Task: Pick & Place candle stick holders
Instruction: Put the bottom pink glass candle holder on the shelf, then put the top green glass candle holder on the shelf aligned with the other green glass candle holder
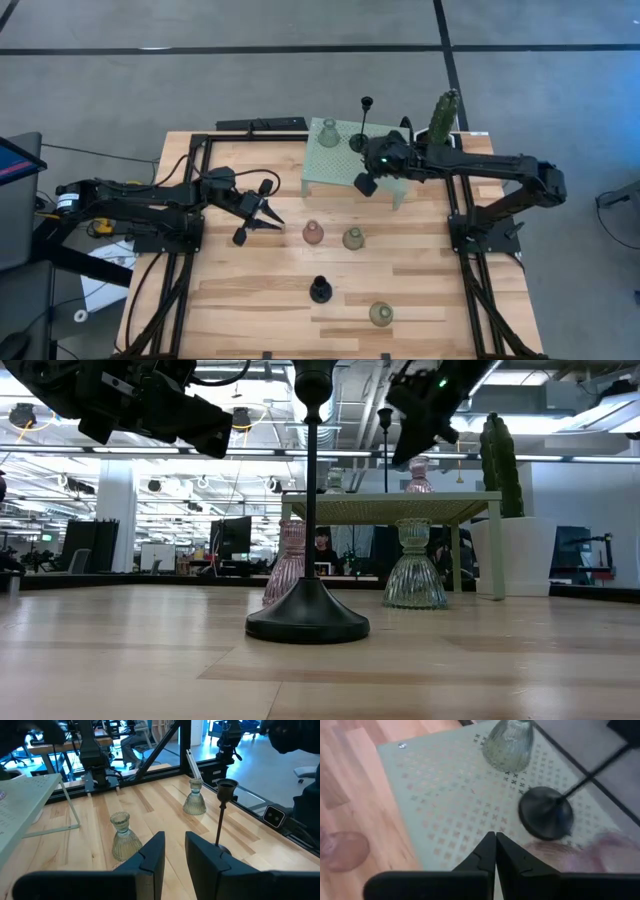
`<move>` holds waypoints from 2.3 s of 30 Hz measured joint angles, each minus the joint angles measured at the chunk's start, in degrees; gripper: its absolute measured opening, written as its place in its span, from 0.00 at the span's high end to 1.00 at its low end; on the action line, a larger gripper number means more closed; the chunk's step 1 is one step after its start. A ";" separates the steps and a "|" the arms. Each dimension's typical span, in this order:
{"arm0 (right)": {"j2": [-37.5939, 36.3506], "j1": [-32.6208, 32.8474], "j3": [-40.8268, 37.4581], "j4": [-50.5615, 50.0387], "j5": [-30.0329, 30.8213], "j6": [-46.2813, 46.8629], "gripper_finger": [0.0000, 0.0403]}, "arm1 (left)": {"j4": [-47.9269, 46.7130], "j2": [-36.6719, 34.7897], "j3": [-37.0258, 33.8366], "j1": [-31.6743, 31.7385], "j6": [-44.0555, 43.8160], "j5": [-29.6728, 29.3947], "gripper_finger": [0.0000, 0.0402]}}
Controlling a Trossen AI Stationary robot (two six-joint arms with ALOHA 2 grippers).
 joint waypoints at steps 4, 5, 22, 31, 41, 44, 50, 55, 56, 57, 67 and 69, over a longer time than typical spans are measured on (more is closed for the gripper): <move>4.43 -0.55 -0.11 -0.39 1.56 -0.92 1.00 | 0.00 0.00 0.00 0.00 0.00 0.00 0.81; 5.15 -0.55 -0.11 -0.46 2.16 -1.13 1.00 | 0.00 0.00 0.00 0.00 0.00 0.00 0.81; 6.07 -1.88 -0.07 -1.35 8.43 -1.75 1.00 | 0.00 0.00 0.00 0.00 0.00 0.00 0.81; 6.07 -3.75 -0.09 -3.15 11.29 -5.29 1.00 | 0.02 0.00 0.00 0.00 0.00 0.00 0.81; 6.07 -7.16 -0.09 -3.38 12.89 -7.78 1.00 | 0.01 0.00 0.00 0.00 0.00 0.00 0.81; 6.07 -8.03 -0.09 -3.35 13.10 -8.63 1.00 | 0.02 0.00 0.00 -0.01 -0.01 -0.01 0.81; 6.07 -9.23 -0.09 -3.22 13.84 -10.53 1.00 | 0.02 0.00 0.00 0.00 0.00 -0.01 0.81; 6.07 -9.23 -0.09 -3.20 13.93 -10.96 1.00 | 0.00 0.00 0.00 -0.02 -0.01 0.00 0.81; 6.07 -9.23 -0.09 -3.20 13.91 -10.98 1.00 | 0.02 0.00 0.00 0.00 0.00 0.00 0.81; 6.07 -9.14 -0.09 -3.18 13.88 -11.26 1.00 | 0.02 0.00 0.00 0.00 0.00 0.00 0.81; -0.96 -2.39 -0.15 -1.94 6.32 -11.91 1.00 | 0.02 0.00 0.00 0.00 0.00 -0.01 0.81; -3.66 -0.25 -0.15 -1.91 2.88 -11.40 1.00 | 0.03 0.00 0.00 0.00 0.00 -0.01 0.81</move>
